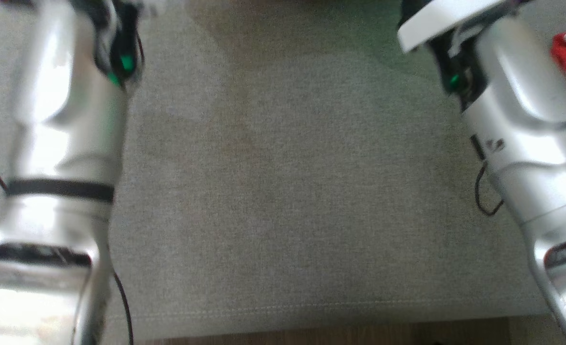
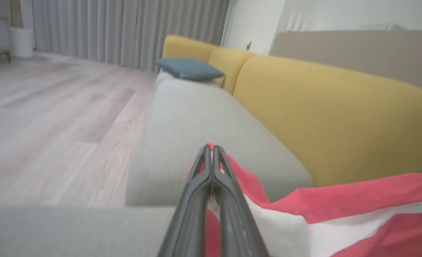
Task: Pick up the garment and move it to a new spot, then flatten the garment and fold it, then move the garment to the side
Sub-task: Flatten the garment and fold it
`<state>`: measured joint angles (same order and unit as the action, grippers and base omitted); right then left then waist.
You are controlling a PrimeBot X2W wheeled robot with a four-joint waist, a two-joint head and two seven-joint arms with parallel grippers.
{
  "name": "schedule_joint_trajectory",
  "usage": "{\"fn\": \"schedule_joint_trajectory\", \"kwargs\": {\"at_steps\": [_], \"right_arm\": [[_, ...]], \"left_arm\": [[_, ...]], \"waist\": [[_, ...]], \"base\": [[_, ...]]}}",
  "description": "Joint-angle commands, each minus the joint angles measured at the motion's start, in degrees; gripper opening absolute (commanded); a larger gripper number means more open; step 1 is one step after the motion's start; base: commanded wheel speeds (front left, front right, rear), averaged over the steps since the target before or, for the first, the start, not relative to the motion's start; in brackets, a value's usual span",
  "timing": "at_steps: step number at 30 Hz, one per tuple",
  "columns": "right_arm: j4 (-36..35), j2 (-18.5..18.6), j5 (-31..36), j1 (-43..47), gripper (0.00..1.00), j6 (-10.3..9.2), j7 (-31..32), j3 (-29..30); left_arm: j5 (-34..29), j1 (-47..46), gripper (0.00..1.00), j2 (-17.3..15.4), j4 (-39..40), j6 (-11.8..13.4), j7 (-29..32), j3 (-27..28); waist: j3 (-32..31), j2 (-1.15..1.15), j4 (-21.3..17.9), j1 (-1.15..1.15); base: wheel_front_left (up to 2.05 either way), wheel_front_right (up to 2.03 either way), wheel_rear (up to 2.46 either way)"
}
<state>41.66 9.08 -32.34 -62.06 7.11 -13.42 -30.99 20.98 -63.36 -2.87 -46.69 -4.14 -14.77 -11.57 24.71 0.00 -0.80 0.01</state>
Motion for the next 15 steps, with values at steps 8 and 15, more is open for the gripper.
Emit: {"fn": "schedule_joint_trajectory", "kwargs": {"at_steps": [8, 15], "right_arm": [[-5.7, 0.7, -4.3, 10.3, 0.0, 0.37, -1.5, -3.7], [-18.7, 3.9, -2.0, 25.4, 0.0, 0.37, -1.6, -3.1]], "left_arm": [[-1.4, 9.1, 0.0, -0.3, 4.3, -2.2, -0.2, 5.9], [-1.9, 21.3, 0.0, -0.1, 13.5, -3.0, -0.2, 8.0]], "waist": [[2.2, 0.0, 0.7, -0.01], [-0.6, 0.0, 0.8, -0.01]], "base": [[0.0, 0.0, 0.0], [0.0, 0.0, 0.0]]}}
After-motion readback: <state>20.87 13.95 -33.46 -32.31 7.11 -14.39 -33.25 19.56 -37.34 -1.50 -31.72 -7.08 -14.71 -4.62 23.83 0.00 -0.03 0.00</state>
